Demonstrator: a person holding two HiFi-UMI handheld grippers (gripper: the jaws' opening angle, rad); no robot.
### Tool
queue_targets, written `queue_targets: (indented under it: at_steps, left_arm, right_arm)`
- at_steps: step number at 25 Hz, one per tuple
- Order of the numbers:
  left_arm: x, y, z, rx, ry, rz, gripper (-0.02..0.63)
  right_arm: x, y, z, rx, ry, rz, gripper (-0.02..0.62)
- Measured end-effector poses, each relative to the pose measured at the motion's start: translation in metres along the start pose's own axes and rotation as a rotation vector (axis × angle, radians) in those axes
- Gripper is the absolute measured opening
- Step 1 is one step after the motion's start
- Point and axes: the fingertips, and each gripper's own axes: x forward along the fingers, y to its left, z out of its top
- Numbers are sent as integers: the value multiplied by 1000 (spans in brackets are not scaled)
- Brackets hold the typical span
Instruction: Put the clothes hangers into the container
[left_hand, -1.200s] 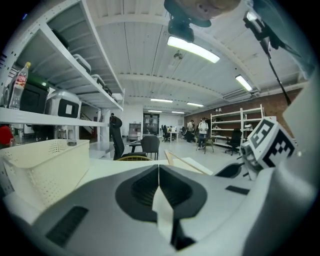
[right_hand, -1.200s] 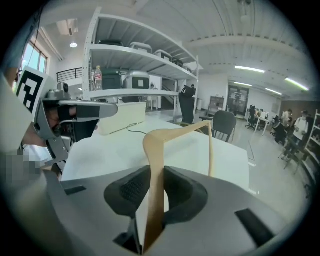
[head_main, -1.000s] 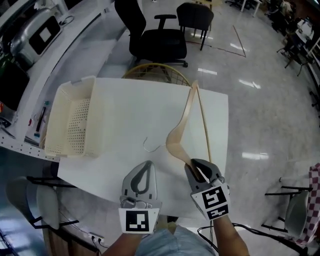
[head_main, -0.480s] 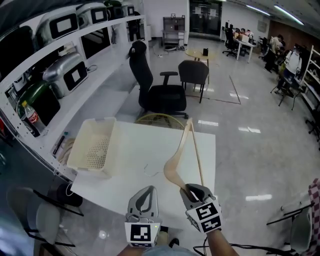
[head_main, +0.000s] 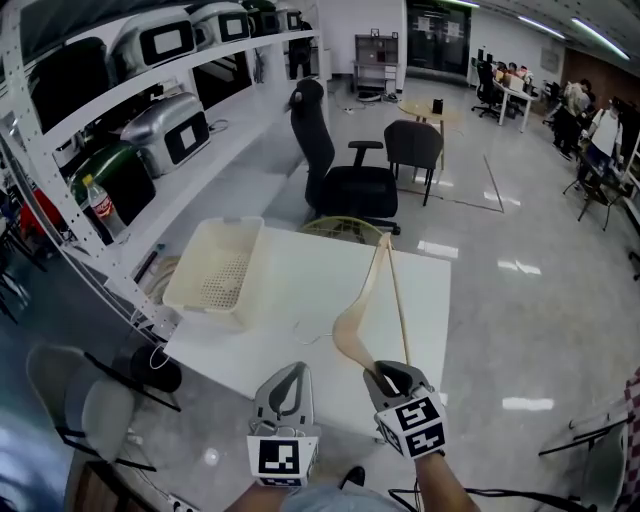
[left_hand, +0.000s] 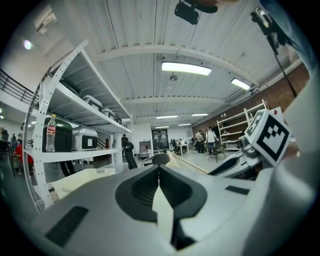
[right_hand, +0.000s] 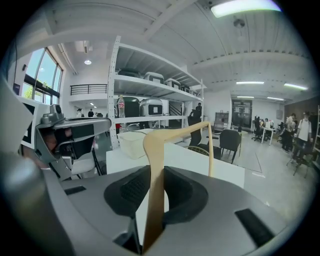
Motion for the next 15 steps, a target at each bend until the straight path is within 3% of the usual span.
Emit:
queue_targets:
  at_steps: [7,15]
  left_arm:
    - [-15,52,-9,-13,4,70,12]
    - [-12,151,-20,6,5,100,12]
  right_arm:
    - [36,38,16,-29,4,54,89]
    - [105,81,52,-13,5,55,89]
